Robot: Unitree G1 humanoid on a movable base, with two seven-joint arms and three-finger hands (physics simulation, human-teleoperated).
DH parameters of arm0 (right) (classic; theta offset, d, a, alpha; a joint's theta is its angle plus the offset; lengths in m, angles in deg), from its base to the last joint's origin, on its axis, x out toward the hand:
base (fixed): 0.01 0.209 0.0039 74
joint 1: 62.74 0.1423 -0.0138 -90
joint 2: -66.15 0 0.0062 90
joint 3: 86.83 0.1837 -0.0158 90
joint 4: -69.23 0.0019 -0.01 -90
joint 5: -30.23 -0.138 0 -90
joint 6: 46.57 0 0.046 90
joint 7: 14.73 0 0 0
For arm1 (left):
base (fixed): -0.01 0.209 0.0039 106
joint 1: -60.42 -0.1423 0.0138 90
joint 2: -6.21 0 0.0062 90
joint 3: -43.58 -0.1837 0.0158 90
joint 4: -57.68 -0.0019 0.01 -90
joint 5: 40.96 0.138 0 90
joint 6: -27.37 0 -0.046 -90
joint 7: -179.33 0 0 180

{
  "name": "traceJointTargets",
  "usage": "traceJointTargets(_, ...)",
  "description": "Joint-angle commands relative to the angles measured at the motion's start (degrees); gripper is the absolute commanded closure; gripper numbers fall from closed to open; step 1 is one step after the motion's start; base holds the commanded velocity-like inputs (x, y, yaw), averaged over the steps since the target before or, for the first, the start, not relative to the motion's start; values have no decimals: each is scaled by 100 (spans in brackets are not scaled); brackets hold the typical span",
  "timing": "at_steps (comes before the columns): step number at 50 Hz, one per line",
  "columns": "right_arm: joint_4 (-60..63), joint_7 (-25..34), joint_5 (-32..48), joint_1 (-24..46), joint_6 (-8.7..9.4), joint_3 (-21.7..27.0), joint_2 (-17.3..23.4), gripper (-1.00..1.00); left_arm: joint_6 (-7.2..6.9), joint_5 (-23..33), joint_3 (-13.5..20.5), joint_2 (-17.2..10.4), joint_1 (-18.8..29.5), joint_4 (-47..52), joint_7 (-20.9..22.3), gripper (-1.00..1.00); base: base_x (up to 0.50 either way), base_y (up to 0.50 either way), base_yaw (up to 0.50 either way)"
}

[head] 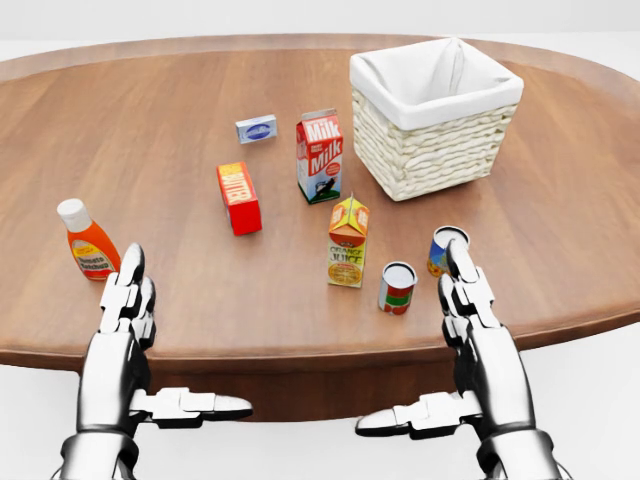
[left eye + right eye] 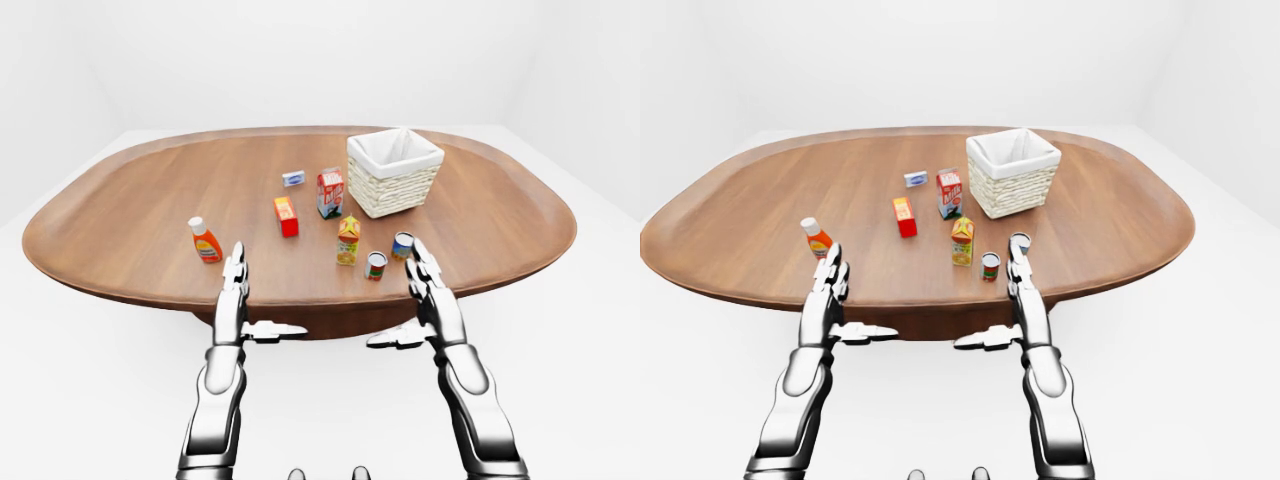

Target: Pick up the orange juice, and put it in the basket.

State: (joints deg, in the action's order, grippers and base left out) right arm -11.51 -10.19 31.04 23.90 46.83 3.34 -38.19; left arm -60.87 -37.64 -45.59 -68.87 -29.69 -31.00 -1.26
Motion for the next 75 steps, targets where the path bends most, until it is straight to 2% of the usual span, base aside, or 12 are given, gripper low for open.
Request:
traceJointTargets(1,2077,1569,102,-1030,-235,-11,186,-100,324,463,116,-28,-198,1011,125,-100,0,0,0)
traceJointTargets(3,2196,1636,420,-1126,-258,-59,155,-100,105,576,165,-14,-53,1237,-49,-100,0,0,0)
traceJointTargets(5,2192,1728,423,-1230,-840,-88,109,-100,-1,759,47,-68,-39,1392,65,-100,0,0,0)
traceJointTargets(12,2559,1563,643,-996,-632,-57,15,-100,-518,776,-79,7,-116,2407,359,-100,0,0,0)
traceJointTargets(30,3012,1730,92,-1019,-444,-44,14,-100,-126,789,-182,15,-231,2099,337,-100,8,-26,0)
traceJointTargets(33,2823,1635,388,-1010,-840,-47,26,-100,-91,830,-185,18,-232,2056,341,-100,16,-50,0)
traceJointTargets(40,3037,1695,242,-955,-560,-13,19,-100,-5,863,-215,23,-272,2016,373,-100,16,-50,0)
traceJointTargets(56,3208,1715,84,-932,-424,-15,15,-100,-164,783,-194,25,-388,2413,484,-100,22,-49,0)
traceJointTargets(66,3081,1736,113,-1013,-840,-81,16,-100,-392,687,103,-31,-279,2739,544,-100,25,-14,0)
traceJointTargets(67,3285,1720,-51,-968,-787,7,8,-100,-676,533,310,-72,-254,3163,612,-100,0,0,0)
traceJointTargets(74,3453,1695,-64,-933,-664,42,-4,-100,-676,460,523,-102,-196,3399,638,-100,0,0,0)
traceJointTargets(75,3755,1652,-151,-714,-142,134,16,-100,-676,546,471,-98,-235,3354,618,-100,0,0,0)
